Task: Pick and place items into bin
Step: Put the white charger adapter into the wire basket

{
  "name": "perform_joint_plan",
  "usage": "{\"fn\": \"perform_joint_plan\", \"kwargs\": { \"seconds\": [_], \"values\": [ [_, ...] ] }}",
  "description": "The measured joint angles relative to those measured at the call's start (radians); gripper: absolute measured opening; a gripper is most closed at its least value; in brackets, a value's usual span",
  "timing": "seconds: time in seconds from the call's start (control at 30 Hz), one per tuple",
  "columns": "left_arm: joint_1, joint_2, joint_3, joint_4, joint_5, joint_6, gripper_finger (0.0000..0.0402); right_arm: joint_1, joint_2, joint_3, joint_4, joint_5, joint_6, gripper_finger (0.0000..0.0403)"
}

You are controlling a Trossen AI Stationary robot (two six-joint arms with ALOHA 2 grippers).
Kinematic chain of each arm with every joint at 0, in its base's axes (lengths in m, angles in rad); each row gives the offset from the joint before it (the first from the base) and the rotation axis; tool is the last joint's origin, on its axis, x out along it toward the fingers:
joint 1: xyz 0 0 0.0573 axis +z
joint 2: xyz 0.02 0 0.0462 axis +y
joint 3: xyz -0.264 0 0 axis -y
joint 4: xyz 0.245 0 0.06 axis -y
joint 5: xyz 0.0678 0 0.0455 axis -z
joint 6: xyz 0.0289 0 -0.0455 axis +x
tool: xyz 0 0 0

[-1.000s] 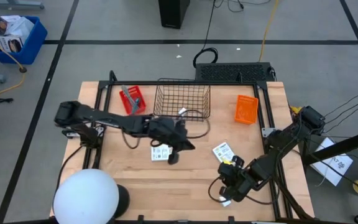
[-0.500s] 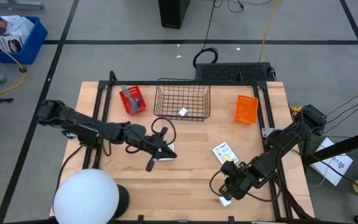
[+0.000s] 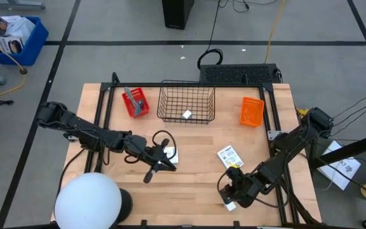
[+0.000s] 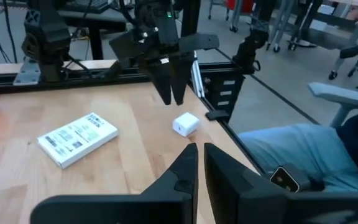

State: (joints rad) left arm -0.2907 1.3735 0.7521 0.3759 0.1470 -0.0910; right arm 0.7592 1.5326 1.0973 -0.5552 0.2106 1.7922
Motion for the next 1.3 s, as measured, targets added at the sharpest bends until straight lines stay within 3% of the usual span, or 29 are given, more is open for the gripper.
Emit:
{"fn": "perform_joint_plan", "kwargs": {
  "seconds": [0.13,0.4,0.73,0.9,1.1,1.3],
  "values": [
    [0.0,0.0,0.0,0.008,-0.007,0.004,0.0031,0.023,0.0,-0.031,0.028,-0.001,0.036,0.0175],
    [0.002,0.0,0.0,0.022,-0.009,0.0,0.0031,0.041,0.0,-0.178,0.35,-0.021,0.054,0.0239],
    [-0.003,0.0,0.0,0.018,-0.009,-0.017,0.0031,0.038,0.0,-0.435,1.018,0.017,0.007,0.0242],
    [-0.004,0.0,0.0,0.017,-0.009,-0.017,0.0031,0.025,0.0,-0.451,1.156,0.126,-0.035,0.0234],
    [-0.004,0.0,0.0,0.016,-0.014,-0.017,0.0031,0.011,0.0,-0.45,1.411,0.199,-0.376,0.0233],
    [-0.004,0.0,0.0,0.014,-0.015,-0.019,0.0031,-0.019,0.001,-0.386,1.357,0.204,-0.477,0.0232]
  ]
}}
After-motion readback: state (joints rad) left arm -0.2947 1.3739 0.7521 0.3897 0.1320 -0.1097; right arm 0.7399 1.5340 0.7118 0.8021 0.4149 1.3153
